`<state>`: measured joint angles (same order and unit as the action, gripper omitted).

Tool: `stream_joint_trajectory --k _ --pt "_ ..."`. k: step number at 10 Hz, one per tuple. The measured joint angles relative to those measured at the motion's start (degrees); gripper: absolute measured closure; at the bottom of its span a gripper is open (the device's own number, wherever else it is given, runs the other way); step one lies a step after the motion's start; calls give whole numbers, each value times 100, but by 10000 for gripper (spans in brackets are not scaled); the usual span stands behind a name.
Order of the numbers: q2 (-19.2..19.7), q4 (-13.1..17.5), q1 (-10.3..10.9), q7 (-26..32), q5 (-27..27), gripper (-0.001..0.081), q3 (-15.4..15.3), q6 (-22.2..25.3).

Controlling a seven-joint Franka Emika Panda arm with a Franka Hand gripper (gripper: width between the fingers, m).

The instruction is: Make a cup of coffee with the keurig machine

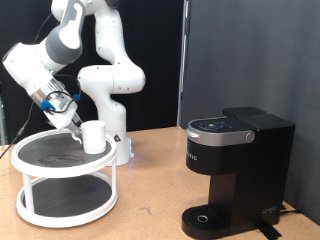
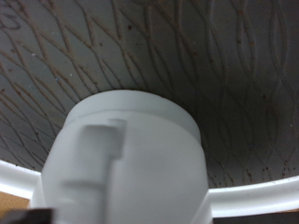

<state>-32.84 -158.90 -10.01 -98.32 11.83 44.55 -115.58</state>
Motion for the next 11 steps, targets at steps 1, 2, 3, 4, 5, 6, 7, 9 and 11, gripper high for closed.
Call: stream_joint_trajectory --k 1,2,3,4,5,6,7,9,11 --pt "1 -14 0 0 0 444 3 -33" --pt "2 -20 0 0 0 578 8 -52" --pt "2 -26 0 0 0 578 15 -74" --pt "2 -32 0 0 0 743 21 -93" --pt "2 -38 0 0 0 786 23 -119" --pt "2 -39 0 0 3 786 23 -125" --pt "0 -32 1 -5 29 802 23 -100" --pt "-63 129 7 -85 196 802 -7 395" --pt "-248 392 21 -265 484 806 -63 1030"
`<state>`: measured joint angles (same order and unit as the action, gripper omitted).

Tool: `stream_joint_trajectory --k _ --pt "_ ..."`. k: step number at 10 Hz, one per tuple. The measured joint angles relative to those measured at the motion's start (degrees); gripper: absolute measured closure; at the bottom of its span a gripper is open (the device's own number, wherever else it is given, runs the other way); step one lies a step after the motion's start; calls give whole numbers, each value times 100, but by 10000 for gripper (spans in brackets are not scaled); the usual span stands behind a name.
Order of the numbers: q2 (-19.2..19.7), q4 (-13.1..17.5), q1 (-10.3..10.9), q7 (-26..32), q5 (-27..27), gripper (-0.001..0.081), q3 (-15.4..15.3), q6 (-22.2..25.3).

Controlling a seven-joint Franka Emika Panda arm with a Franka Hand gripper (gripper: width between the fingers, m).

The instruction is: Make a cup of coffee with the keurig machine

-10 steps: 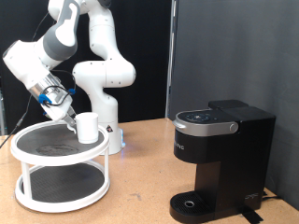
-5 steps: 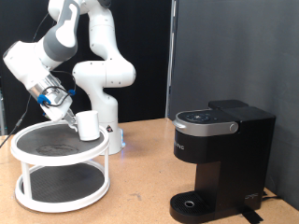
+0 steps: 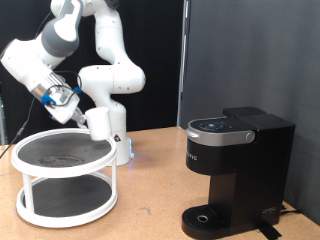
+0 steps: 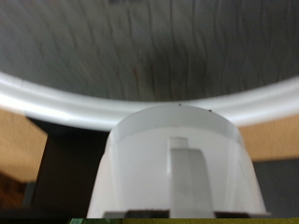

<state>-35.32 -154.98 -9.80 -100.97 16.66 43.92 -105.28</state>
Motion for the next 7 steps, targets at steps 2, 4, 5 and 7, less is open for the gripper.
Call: stream_joint_trajectory --k 2,4,5,7 --pt "-181 200 1 -209 52 806 -131 439" --pt "-181 116 -4 -313 106 806 -142 298" --pt "-201 -25 -27 -635 262 806 -282 7" --pt "-378 -485 -25 -1445 820 806 -853 -972"
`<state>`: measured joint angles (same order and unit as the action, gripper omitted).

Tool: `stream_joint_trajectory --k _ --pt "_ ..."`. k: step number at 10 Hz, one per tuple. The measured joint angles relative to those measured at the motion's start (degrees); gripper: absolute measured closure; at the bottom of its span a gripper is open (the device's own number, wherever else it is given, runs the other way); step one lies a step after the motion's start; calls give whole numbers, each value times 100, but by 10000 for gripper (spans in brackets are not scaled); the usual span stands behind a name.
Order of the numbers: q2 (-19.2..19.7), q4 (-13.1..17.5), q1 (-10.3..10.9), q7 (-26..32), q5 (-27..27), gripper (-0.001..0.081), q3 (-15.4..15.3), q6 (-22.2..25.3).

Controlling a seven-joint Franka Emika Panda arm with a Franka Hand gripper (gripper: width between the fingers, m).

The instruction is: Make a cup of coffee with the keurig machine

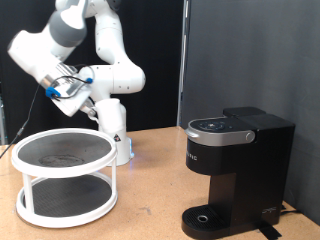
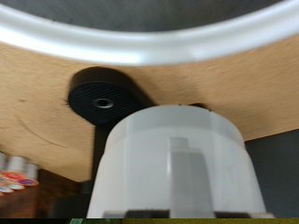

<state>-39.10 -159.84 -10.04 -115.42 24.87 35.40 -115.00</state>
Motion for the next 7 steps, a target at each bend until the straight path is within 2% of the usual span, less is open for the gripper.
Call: stream_joint_trajectory --k 1,3,7 --pt "-75 -154 35 -285 273 806 -288 -369" --pt "-104 -203 220 -655 705 806 -740 -717" --pt "-87 -186 678 -1041 1286 806 -1354 -1153"
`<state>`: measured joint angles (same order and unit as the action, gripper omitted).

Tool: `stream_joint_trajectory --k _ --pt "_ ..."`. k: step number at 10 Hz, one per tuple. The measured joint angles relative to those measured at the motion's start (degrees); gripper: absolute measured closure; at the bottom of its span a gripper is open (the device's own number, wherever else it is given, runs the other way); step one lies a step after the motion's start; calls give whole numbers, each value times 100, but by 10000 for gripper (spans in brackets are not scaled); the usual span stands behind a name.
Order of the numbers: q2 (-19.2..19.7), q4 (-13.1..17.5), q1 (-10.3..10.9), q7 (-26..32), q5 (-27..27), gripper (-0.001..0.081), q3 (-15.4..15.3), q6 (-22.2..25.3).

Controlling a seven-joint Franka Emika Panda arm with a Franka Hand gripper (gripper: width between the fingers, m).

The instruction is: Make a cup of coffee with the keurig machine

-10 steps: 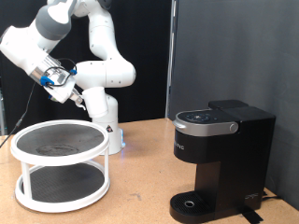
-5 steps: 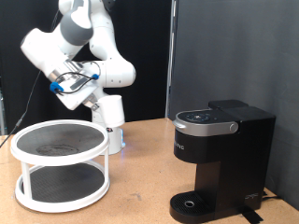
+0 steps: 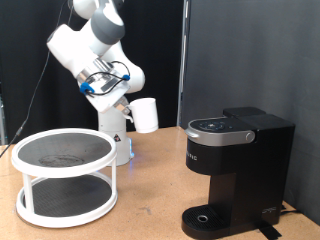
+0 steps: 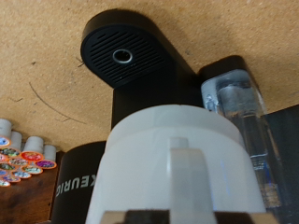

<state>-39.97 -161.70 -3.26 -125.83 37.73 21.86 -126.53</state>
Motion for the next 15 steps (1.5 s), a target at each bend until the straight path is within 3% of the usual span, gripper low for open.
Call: stream_joint_trajectory --k 5,7,10,15 --pt "205 21 99 -45 115 806 -143 -278" --pt "648 16 163 -83 188 806 -335 -722" --pt "1432 58 489 7 500 806 -460 -1401" --pt "2688 244 1066 1091 1797 806 -464 -2308"
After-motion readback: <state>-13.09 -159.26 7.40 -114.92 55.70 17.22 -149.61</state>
